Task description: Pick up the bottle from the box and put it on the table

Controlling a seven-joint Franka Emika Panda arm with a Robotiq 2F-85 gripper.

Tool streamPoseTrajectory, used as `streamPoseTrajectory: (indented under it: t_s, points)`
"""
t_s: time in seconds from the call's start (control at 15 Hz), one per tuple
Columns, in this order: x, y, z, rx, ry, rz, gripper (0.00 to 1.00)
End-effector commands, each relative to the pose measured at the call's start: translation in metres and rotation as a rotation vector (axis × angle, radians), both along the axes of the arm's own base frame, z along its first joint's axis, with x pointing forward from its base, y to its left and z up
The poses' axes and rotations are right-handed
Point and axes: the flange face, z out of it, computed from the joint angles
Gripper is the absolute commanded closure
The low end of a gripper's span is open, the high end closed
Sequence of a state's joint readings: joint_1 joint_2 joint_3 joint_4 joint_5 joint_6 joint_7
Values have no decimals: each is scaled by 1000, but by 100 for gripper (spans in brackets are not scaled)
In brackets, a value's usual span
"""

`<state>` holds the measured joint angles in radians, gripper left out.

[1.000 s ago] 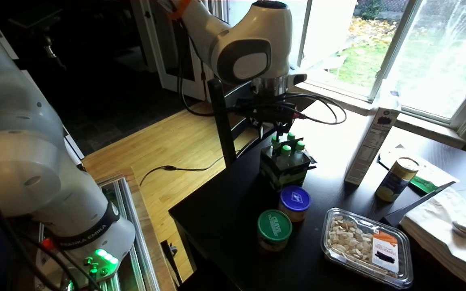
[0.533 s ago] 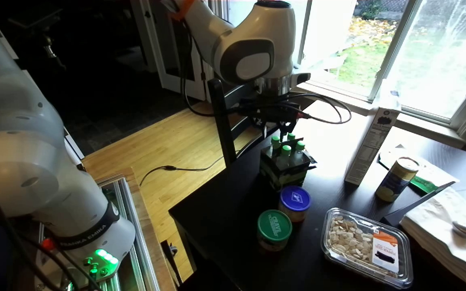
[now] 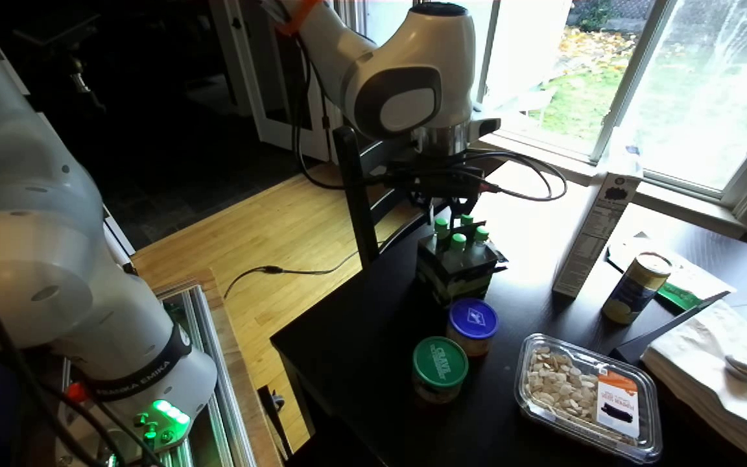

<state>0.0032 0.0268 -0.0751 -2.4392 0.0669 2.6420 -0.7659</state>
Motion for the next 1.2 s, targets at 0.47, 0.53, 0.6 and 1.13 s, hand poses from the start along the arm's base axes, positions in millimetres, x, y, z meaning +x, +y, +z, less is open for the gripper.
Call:
streamPoseTrajectory:
  t_s: [0.47, 0.53, 0.6, 1.13]
  points:
    - [11, 3, -5, -4, -27, 62, 59]
    - [11, 3, -6, -5, -31, 69, 59]
    - [12, 4, -7, -4, -36, 78, 59]
    - [9, 5, -17, -12, -3, 91, 92]
